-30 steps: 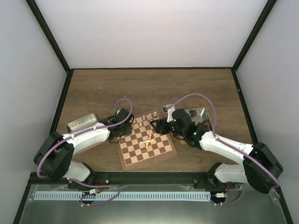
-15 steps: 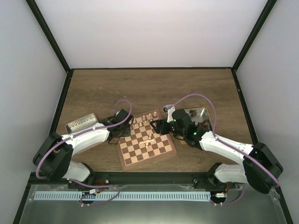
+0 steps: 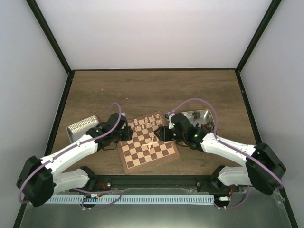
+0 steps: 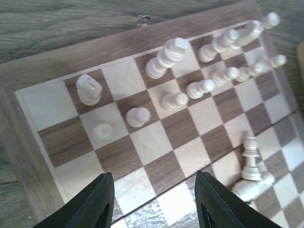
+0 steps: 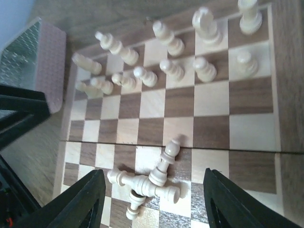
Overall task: Set up the chess pieces on the board
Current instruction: Pick up the chess piece from the chessboard.
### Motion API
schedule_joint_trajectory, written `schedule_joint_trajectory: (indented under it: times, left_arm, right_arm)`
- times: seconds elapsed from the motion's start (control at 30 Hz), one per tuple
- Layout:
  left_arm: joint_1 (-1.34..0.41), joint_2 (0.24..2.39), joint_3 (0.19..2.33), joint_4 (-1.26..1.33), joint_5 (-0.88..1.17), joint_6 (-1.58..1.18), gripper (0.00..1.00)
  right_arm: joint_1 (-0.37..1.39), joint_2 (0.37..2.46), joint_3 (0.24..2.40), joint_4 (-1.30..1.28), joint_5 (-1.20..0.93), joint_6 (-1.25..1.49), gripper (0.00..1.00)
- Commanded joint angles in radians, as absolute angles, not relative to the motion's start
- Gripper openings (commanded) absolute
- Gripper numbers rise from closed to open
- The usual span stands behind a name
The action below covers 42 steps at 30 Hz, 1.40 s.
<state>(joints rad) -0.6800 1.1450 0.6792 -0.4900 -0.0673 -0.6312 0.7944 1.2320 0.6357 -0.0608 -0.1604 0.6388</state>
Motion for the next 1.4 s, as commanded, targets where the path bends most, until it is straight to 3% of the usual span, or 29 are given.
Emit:
schedule_joint_trajectory:
  times: [0.0, 0.33, 0.67, 0.83, 1.13, 1.37]
  left_arm:
    - [-0.684, 1.072, 0.646, -0.402, 0.003, -0.616, 0.49]
    - [-0.684, 0.968, 0.554, -0.306, -0.036, -0.643, 0.49]
    - [-0.683, 0.897, 0.522, -0.330, -0.073, -0.622, 0.51]
    - [-0.683, 0.872, 0.516, -0.341, -0.067, -0.615, 0.52]
    - [-0.681, 0.836, 0.518, -0.341, -0.017, -0.625, 0.55]
    - [-0.679, 0.848, 0.515, -0.217, 0.201, -0.710, 0.62]
  right_arm:
    - [0.863, 1.315, 0.753, -0.245, -0.044, 0.705, 0.57]
    - [0.954, 1.581, 1.004, -0.496, 0.130, 0.818, 0.43]
    - [1.025, 1.715, 1.100, -0.583, 0.124, 0.859, 0.42]
    - [1.035, 1.754, 1.106, -0.573, 0.153, 0.877, 0.27]
    - [1.035, 1.695, 0.973, -0.353, 0.228, 0.804, 0.04]
    - [1.035, 1.494, 0.613, 0.303, 0.215, 0.585, 0.01]
